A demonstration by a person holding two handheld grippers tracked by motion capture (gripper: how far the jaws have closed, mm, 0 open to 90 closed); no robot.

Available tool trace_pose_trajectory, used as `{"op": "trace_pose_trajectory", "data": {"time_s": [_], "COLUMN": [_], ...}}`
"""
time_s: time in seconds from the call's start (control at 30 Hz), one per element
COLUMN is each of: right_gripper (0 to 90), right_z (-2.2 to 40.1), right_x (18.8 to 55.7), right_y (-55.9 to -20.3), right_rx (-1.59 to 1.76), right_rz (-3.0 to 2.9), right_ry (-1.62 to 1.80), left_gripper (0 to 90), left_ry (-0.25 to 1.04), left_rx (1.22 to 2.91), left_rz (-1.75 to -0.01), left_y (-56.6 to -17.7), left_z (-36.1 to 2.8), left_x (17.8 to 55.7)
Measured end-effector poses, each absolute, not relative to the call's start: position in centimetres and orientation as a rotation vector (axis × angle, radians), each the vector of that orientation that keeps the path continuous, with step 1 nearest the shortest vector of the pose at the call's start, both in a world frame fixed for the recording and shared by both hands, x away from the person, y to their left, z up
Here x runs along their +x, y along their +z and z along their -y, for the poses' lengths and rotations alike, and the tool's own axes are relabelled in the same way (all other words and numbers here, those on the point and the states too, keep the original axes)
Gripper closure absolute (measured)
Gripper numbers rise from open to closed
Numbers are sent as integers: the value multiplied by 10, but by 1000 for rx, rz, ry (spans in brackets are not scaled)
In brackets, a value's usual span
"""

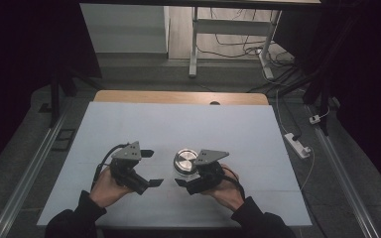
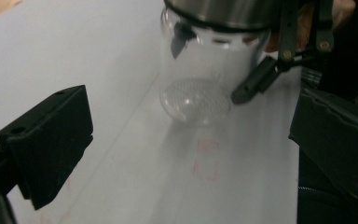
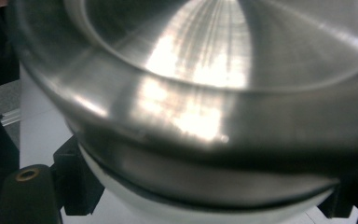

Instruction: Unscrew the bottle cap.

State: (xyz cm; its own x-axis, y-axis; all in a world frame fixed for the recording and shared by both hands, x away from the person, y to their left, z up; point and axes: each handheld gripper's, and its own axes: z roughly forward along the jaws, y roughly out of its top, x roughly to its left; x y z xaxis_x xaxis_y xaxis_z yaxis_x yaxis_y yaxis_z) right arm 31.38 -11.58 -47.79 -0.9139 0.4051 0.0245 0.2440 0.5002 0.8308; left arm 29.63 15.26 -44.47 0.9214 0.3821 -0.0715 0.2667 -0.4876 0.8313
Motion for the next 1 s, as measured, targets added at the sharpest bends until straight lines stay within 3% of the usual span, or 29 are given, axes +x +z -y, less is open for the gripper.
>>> {"op": "trace_pose_trajectory", "data": {"time_s": [0.33,0.7,0.83,1.0], "right_gripper": [152,152,152,152], "right_z": [113,110,111,113], "right_x": [311,306,305,310], "right_y": [-479,-478,-476,-474], "right_rx": [448,258,255,409], "right_rz": [-2651,-2741,-2729,-2647], "right_ry": [1414,1464,1459,1413], "left_gripper": [24,156,188,189], "left_ry": [44,-34,1,129], "left_rx": [2122,2163,2153,2136], "left_rz": [-197,-8,-51,-259], "left_y": [-431,-428,-427,-427], "left_z": [-123,-106,-102,-93], "left_x": [318,319,316,312]}}
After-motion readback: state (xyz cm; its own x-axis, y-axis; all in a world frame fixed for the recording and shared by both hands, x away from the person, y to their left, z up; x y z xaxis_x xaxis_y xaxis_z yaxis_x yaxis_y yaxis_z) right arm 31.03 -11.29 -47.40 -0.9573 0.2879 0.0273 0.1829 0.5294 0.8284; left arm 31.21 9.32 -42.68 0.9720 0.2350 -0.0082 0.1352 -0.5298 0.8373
